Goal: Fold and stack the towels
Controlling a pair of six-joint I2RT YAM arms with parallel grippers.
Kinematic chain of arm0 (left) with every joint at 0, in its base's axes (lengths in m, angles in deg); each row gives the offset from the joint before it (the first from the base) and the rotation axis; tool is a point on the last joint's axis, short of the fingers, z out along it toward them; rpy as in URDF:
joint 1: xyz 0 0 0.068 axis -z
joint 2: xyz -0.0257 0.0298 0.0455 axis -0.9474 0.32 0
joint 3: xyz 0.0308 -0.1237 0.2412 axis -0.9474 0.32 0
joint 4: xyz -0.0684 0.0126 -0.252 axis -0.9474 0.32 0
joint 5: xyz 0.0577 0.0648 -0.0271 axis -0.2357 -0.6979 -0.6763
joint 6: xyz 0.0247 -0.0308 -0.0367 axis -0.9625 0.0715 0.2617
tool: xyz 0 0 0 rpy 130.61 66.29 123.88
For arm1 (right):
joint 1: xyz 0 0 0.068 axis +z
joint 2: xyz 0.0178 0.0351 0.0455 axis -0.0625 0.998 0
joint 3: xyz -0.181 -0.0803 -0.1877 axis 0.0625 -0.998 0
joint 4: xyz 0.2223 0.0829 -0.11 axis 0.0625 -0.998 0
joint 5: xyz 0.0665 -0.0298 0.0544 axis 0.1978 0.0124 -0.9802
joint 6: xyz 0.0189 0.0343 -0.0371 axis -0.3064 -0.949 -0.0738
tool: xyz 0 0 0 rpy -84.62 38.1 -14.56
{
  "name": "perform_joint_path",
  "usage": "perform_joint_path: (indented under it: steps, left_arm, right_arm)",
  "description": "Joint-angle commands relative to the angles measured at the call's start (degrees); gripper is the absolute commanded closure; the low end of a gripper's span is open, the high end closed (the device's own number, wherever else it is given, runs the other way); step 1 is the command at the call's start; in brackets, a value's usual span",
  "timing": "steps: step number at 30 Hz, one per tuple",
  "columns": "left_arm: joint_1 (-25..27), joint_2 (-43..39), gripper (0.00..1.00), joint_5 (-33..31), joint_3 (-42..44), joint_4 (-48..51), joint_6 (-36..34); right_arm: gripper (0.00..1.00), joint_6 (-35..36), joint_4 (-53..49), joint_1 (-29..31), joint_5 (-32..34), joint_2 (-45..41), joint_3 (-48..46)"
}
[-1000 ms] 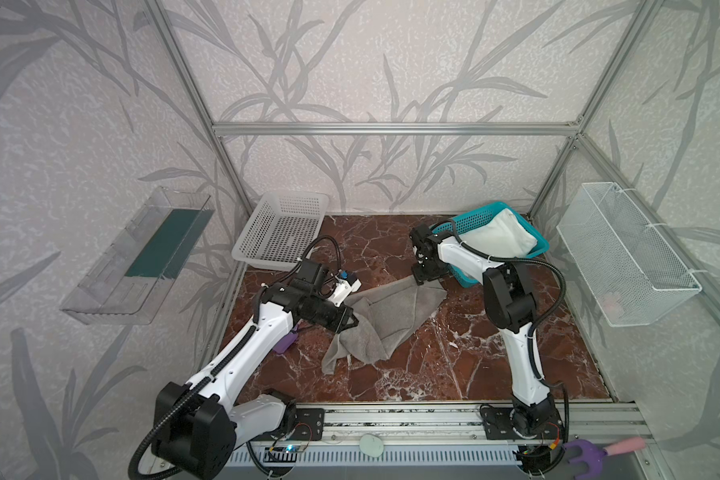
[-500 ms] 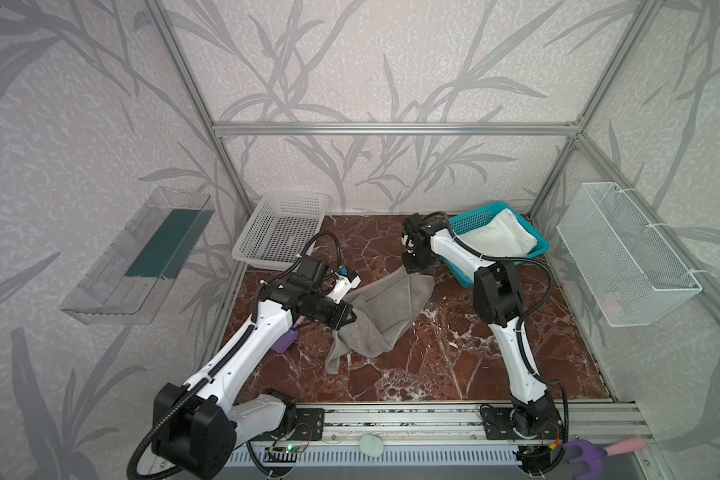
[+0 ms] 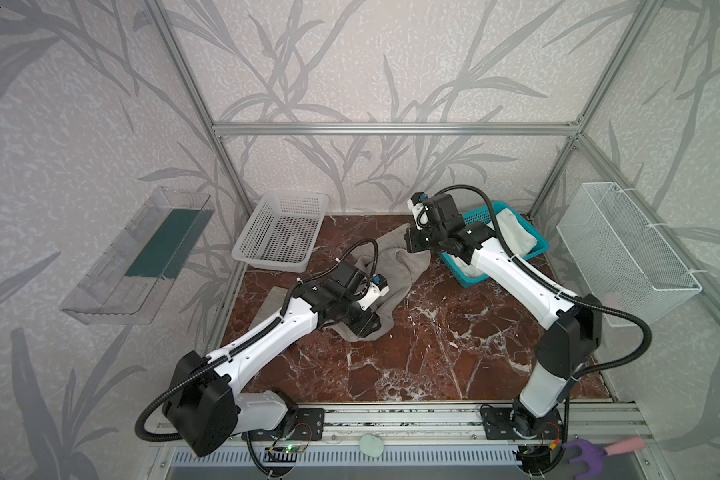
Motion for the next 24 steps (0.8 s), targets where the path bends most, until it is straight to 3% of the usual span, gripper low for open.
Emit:
perform_joint_path:
  steps: [1, 3, 5, 8, 11, 13, 18, 24]
  left_arm:
    - [-0.5, -5.5, 0.32, -8.3, 0.6, -4.8, 2.7]
    - [-2.6, -7.4, 0.31, -8.9, 1.2, -7.2, 4.1]
    - [-6.4, -6.8, 0.31, -5.2, 0.8, -9.5, 7.3]
    - [-11.3, -1.0, 0.35, -1.7, -1.8, -13.3, 12.5]
    - [-12.2, 8.5, 0.40, -2.0, -8.1, -14.1, 13.2]
    - [-12.2, 16.5, 0.41, 1.7, -15.2, -12.7, 10.3]
    - [-12.3, 33.0, 0.36, 2.3, -29.2, -10.8, 6.7]
    - [-17.3, 44.9, 0.35, 11.1, -35.5, -18.8, 23.7]
  right_arm:
    - [1.00, -4.3, 8.6, -0.3, -1.9, 0.1, -15.7]
    - [1.00, -4.6, 10.2, -0.3, -1.9, -0.4, -22.5]
    - [1.00, -5.2, 10.9, -0.3, -1.6, -0.1, -26.8]
    - [1.00, -5.2, 11.9, -0.2, -0.7, 0.8, -30.4]
    - [1.00, -5.3, 12.6, -0.3, 0.4, 1.7, -32.4]
    - [1.00, -5.1, 12.8, -0.3, 0.9, 2.1, -33.0]
    - [1.00, -4.4, 13.7, -0.3, 1.1, 2.6, -34.0]
    - [1.00, -2.6, 12.8, -0.4, 1.6, 2.9, -33.8]
